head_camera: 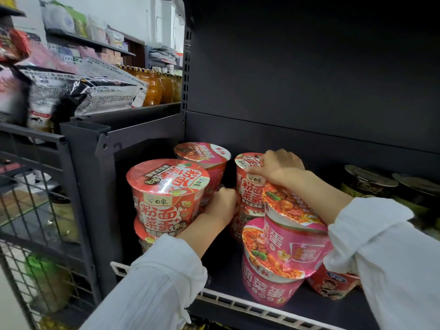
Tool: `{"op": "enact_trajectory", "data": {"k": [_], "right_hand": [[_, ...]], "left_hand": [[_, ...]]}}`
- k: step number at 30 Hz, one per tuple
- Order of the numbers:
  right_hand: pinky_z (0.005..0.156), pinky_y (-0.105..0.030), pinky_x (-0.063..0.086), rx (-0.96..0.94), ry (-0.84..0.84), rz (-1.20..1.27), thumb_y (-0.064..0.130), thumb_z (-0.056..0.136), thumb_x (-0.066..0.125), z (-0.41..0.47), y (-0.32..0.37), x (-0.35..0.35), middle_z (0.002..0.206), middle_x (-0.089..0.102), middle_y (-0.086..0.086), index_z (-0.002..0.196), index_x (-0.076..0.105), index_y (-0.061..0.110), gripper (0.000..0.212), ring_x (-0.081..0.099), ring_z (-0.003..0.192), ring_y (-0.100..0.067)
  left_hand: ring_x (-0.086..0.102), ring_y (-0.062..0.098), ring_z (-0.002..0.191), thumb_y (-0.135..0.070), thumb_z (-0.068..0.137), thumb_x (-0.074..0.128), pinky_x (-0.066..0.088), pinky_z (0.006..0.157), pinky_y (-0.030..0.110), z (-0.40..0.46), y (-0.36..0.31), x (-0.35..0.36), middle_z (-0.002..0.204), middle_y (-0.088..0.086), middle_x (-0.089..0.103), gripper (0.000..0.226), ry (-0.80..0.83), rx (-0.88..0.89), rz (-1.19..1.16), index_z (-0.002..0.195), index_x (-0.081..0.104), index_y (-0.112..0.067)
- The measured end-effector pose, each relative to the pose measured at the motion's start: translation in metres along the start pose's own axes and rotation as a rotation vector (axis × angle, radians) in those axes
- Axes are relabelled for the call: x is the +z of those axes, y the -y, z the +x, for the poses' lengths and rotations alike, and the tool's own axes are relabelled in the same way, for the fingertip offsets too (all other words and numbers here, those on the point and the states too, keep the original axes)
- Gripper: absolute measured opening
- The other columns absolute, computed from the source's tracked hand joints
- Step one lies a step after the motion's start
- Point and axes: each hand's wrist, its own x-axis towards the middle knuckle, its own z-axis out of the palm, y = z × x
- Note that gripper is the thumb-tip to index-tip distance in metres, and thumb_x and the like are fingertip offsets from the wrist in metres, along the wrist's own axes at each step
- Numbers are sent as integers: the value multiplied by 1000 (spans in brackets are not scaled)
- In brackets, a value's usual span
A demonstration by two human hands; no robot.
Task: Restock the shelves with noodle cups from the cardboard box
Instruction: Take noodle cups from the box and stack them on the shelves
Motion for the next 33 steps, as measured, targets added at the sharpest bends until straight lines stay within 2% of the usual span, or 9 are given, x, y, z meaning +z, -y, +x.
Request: {"op": "enact_trajectory", "data": {"k": [6,8,10,13,20,23,26,30,33], "right_hand": [[75,-35,50,26,59,-8,73,79,45,-6,3,-1,86,63,-5,70,52,14,60,63,93,-29],[81,-36,51,-3,169,129,70,84,41,-17,-5,-10,99,67,-5,96,65,13,62,63,97,-27],[90,-35,46,-59,229,285,60,89,43,-36,-14,-25,122,63,-9,126,58,14,61,60,108,-26],[98,-34,42,-147,150,305,52,90,50,-67,-26,-38,136,53,-7,136,48,20,56,53,120,-23],[86,-41,51,-32,-64,170,52,87,53,-129,-32,-39,122,56,-9,124,59,24,47,54,112,-26],[88,-44,50,23,-7,137,67,81,50,-144,-28,-37,119,57,-10,123,60,19,64,54,111,-28],[90,-43,50,6,79,75,79,72,45,-154,-24,-33,122,58,-10,128,57,20,81,56,110,-27],[82,-35,45,-120,61,101,57,84,53,-163,-18,-38,103,58,-8,124,59,12,60,53,94,-21],[81,-37,46,-193,96,138,47,88,56,-166,-12,-40,103,64,-12,119,61,4,53,58,93,-25]], "left_hand": [[60,32,104,-20,87,60,49,89,38,-5,-5,-2,111,17,63,27,22,5,26,107,68,-4],[61,31,104,-17,89,57,50,89,38,-10,-8,-6,110,16,66,25,58,15,13,107,67,-4],[63,29,103,-15,89,58,51,87,38,-20,-11,-11,109,12,68,23,100,48,-43,107,68,-6],[63,26,105,-8,90,54,50,90,34,-43,-14,-20,113,9,68,24,94,130,-138,109,68,-9],[42,18,132,7,87,41,28,99,12,-109,-40,-46,141,3,49,52,306,328,-177,134,52,-13],[27,17,141,-13,90,51,22,115,26,-121,-41,-41,155,-1,28,59,414,356,1,146,33,-18],[26,18,142,-32,95,51,27,115,40,-125,-36,-31,156,-2,24,58,375,336,171,147,30,-20],[31,26,136,-23,99,42,35,105,41,-134,-39,-37,154,1,30,45,276,436,512,144,38,-19],[40,24,129,-34,98,42,35,101,40,-138,-33,-42,144,1,45,44,229,411,573,139,45,-18]]}}
